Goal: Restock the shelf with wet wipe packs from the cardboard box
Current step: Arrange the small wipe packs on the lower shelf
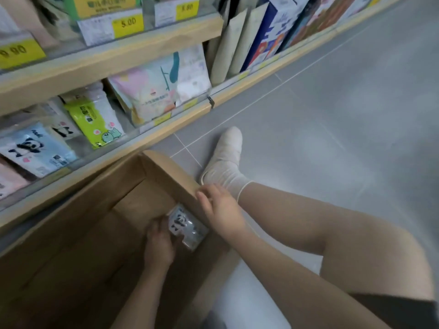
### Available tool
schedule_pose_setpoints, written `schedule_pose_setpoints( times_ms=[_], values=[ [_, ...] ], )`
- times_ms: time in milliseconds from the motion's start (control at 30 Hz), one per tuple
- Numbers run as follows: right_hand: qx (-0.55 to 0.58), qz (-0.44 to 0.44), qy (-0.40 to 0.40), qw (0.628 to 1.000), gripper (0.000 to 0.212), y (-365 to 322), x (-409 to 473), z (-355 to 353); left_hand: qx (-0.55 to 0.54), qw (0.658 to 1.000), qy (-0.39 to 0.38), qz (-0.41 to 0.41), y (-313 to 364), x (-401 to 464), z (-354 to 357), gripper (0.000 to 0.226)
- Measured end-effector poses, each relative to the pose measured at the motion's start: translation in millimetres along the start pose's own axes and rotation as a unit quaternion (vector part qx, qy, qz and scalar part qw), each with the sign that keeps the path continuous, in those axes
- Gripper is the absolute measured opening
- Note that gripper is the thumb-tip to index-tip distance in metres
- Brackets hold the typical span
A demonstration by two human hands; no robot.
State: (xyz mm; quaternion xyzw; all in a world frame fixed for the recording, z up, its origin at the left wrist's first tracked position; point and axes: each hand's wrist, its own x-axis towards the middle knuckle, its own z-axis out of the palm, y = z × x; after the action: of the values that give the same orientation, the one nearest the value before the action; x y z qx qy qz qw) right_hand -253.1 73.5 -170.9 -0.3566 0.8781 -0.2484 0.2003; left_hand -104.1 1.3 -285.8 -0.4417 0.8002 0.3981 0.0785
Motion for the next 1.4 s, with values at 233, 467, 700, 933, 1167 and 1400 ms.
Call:
schedule_pose_setpoints(
  times_ms=[233, 467, 700, 933, 1167, 1400],
  values=[
    [0.009, 0.007, 0.018, 1.0, 0.047, -0.4, -0.8, 2.6, -0.092, 0.992, -0.007, -0.082, 14.2, 18.2, 3.5, 0.055],
    [-0.089, -0.105, 0.081, 0.987, 0.031, -3.3, 0.2, 0.3, -0.196, 0.962, 0.046, -0.187, -23.5, -1.0, -46.4, 0.041],
    [-0.128, -0.165, -0.116, 0.971, 0.035, -37.3, -14.2, 58.1, -0.285, 0.918, 0.069, -0.268, -87.9, -33.2, -99.6, 0.035],
    [-0.184, 0.145, -0.264, 0.936, 0.057, -8.5, 4.6, 123.4, -0.341, 0.888, 0.067, -0.302, -133.6, -51.1, -91.8, 0.045],
    [-0.241, 0.179, -0.232, 0.925, 0.07, -9.7, 10.2, 139.1, -0.332, 0.902, 0.026, -0.273, -125.7, -46.8, -88.4, 0.033],
    [-0.198, 0.132, -0.172, 0.956, 0.029, -24.5, 13.8, 125.6, -0.308, 0.925, 0.031, -0.222, -100.3, -45.3, -111.5, 0.037]
  ],
)
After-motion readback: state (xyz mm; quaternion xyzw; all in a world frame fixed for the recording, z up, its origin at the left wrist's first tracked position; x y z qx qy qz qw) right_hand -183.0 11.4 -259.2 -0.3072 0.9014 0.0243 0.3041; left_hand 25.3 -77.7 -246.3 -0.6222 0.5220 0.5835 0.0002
